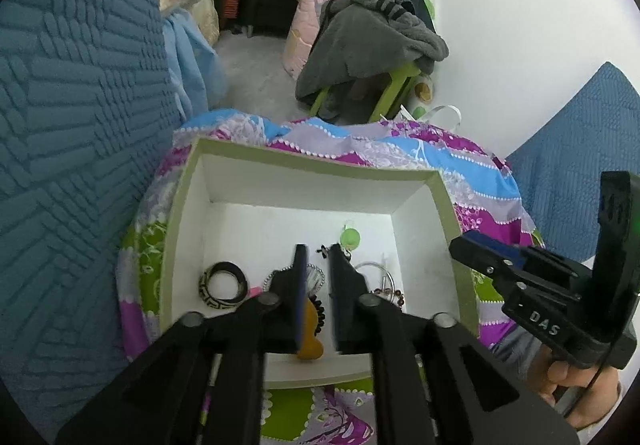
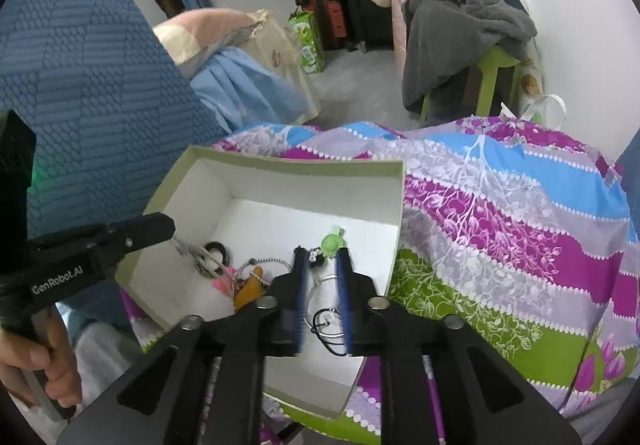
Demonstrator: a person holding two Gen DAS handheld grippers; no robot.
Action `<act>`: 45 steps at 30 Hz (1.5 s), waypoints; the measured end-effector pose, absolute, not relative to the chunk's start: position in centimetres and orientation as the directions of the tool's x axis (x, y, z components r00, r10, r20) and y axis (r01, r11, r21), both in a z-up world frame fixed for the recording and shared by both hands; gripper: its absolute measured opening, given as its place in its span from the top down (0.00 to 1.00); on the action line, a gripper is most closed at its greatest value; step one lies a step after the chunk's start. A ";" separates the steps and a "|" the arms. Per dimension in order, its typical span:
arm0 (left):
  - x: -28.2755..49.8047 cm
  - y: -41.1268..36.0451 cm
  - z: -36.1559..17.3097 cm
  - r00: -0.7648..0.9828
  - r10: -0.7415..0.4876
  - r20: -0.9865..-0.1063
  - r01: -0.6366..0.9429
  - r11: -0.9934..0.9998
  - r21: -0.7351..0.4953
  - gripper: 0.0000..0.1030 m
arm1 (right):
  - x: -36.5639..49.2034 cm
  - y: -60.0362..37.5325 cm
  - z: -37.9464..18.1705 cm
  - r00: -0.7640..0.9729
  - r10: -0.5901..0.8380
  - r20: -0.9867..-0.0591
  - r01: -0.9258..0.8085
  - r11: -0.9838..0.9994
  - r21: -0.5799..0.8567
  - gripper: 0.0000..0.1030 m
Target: Organize jewelry
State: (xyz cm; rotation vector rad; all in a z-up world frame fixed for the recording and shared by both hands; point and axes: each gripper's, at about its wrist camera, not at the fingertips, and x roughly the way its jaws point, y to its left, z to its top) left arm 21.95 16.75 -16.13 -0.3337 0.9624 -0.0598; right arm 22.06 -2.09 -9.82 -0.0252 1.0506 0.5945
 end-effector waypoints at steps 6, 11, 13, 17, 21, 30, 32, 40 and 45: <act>20.9 16.3 -12.5 0.623 -0.146 -0.768 -0.079 0.966 -0.248 0.51 | 22.2 -3.2 -5.6 0.426 0.460 -0.779 -0.463 0.850 0.250 0.74; 19.8 15.8 -8.2 0.669 -0.122 -0.733 -0.061 0.974 -0.218 0.51 | 21.0 -4.3 0.4 0.526 0.476 -0.705 -0.473 0.853 0.222 0.74; 19.2 15.5 -6.5 0.687 -0.109 -0.718 -0.054 0.978 -0.200 0.51 | 20.2 -4.7 3.2 0.567 0.483 -0.667 -0.481 0.852 0.207 0.74; 17.6 14.6 -3.3 0.725 -0.080 -0.684 -0.038 0.987 -0.157 0.51 | 18.4 -5.4 7.3 0.625 0.499 -0.601 -0.490 0.849 0.196 0.74; 16.0 13.9 -0.9 0.750 -0.057 -0.659 -0.041 0.990 -0.132 0.51 | 16.8 -6.5 10.0 0.663 0.507 -0.551 -0.481 0.852 0.206 0.74; 12.4 12.9 1.7 0.782 -0.029 -0.622 -0.058 0.991 -0.119 0.43 | 13.1 -8.5 11.8 0.699 0.516 -0.496 -0.462 0.854 0.237 0.74; 12.0 12.9 1.6 0.779 -0.020 -0.626 -0.074 0.990 -0.124 0.41 | 12.2 -8.8 11.5 0.699 0.513 -0.498 -0.453 0.857 0.246 0.74; 10.3 12.6 0.7 0.767 -0.013 -0.641 -0.092 0.987 -0.130 0.23 | 9.2 -9.6 9.5 0.707 0.469 -0.529 -0.423 0.880 0.216 0.74; 9.3 12.5 -0.5 0.747 0.000 -0.664 -0.109 0.986 -0.123 0.20 | 7.7 -9.8 8.1 0.705 0.436 -0.560 -0.400 0.896 0.194 0.72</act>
